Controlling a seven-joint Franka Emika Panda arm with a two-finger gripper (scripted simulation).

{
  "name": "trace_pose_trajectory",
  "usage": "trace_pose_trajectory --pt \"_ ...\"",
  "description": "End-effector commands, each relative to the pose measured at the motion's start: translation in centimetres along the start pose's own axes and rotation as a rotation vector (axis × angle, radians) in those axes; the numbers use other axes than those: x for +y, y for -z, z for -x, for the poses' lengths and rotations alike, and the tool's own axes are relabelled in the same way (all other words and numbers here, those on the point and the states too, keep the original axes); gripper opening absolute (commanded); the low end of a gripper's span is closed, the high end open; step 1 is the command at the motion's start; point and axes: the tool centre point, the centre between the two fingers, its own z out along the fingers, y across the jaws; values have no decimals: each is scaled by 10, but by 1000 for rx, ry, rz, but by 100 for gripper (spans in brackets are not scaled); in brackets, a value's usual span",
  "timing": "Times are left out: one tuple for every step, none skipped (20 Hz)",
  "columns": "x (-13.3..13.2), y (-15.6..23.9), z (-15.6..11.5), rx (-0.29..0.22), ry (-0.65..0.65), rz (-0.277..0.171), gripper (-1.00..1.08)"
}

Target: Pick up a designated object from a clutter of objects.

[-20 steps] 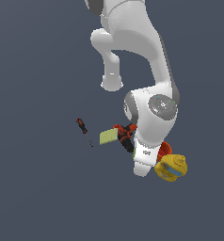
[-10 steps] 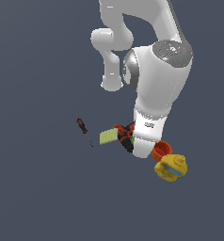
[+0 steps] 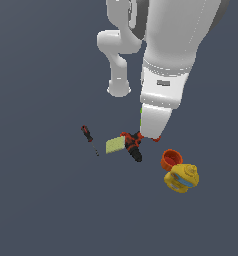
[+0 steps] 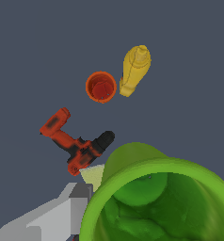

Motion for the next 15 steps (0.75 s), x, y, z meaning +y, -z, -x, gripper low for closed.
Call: trace_pose_trajectory --pt "-3 23 4 0 0 0 -100" --pt "-3 31 6 0 0 0 -100" --pt "-4 38 7 0 0 0 -100" --pt "-4 45 8 0 0 0 -100" --pt "-4 51 9 0 -1 0 -100" --pt "-4 56 10 0 -1 0 -100" --pt "-5 60 11 0 -1 0 -100" --pt "-5 64 11 0 -1 0 -100" --pt "-5 68 12 0 -1 0 -100" --pt "-5 71 13 0 -2 0 -100" --pt "-5 73 13 0 -2 0 -100" --pt "-5 75 13 0 -2 0 -100" --pt "-5 76 14 0 -2 0 -100" --pt "-5 77 14 0 -2 0 -100" --pt "-5 77 14 0 -2 0 -100"
